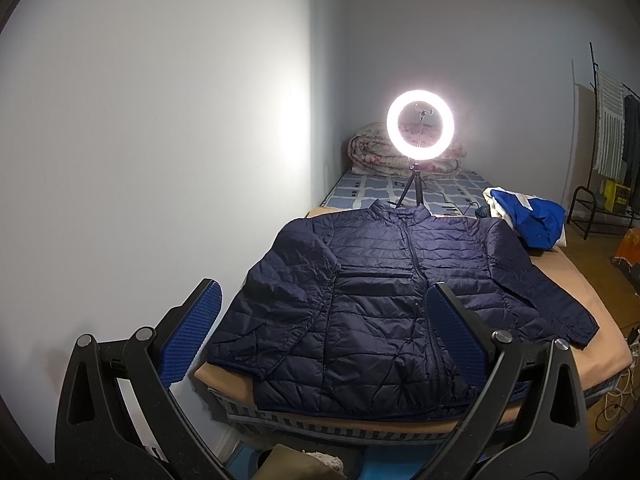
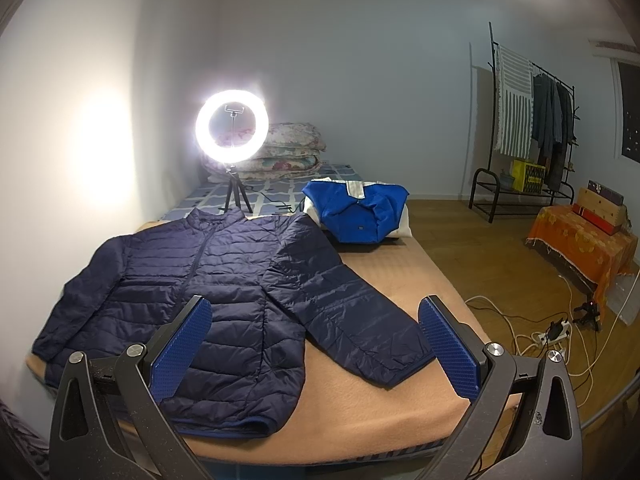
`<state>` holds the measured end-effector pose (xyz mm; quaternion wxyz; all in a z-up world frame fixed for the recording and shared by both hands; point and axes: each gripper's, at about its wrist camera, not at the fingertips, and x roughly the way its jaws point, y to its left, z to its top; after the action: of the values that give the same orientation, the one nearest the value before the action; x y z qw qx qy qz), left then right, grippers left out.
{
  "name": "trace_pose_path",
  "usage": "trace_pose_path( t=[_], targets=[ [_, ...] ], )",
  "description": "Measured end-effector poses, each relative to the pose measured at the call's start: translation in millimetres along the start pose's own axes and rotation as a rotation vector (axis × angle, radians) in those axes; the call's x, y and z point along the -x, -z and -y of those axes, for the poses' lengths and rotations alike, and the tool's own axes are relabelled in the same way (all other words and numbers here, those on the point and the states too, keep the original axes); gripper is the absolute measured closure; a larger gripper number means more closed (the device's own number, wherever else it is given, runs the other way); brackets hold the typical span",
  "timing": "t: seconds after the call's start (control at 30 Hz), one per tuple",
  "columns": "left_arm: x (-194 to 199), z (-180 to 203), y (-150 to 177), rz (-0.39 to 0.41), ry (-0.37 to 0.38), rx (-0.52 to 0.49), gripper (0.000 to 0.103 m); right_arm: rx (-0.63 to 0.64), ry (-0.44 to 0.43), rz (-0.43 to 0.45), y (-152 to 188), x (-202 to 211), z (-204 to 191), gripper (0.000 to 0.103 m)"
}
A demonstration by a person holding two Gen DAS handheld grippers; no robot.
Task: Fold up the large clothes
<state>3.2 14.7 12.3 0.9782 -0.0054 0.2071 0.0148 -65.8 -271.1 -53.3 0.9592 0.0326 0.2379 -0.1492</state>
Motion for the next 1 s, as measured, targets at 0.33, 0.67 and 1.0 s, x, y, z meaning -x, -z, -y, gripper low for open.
trace_pose_path(
  t=[0.33,0.67,1.0],
  targets=[
    [-3.2,0.4,9.0,0.001,-0.011,-0.003,0.000,0.004,-0.001,-0.006,1.1,-0.1,-2.6,0.001],
    [-6.1,-2.3,10.6,0.006,-0.014,-0.002,0.000,0.003,-0.002,-0.007,1.5,-0.5,-3.1,0.001],
    [-6.5,-2.5,11.6,0.007,-0.017,-0.003,0.000,0.003,-0.005,-0.007,2.2,-1.3,-5.1,0.001]
  ],
)
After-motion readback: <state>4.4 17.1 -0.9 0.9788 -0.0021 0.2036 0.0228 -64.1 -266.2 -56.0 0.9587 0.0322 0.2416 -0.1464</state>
